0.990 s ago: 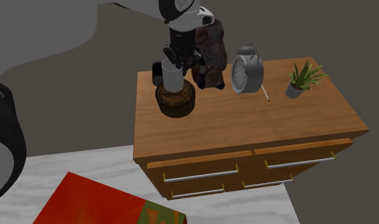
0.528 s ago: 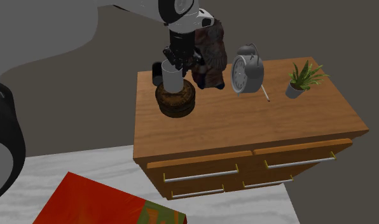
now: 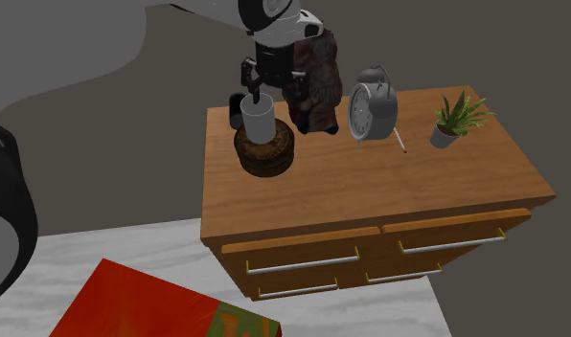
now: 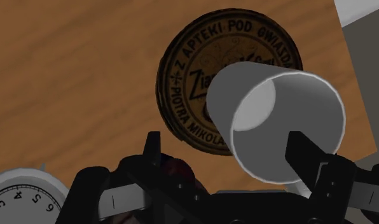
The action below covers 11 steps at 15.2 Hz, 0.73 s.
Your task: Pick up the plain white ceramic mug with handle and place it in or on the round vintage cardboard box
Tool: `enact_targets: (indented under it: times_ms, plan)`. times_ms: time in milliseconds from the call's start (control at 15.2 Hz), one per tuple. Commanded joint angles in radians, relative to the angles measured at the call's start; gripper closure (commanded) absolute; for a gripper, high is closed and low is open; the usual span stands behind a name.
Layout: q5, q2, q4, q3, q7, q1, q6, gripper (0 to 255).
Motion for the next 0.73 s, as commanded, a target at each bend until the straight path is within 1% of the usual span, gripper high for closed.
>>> enact_targets:
  times_ms: [0, 132, 660]
  plan:
    - [0.000, 0.002, 0.055, -0.001, 0.002, -0.003, -0.053, 0]
    - [0.000, 0.009, 0.125, -0.002, 0.003, -0.008, -0.116, 0]
    - [0.000, 0.009, 0.125, -0.002, 0.003, -0.007, -0.116, 0]
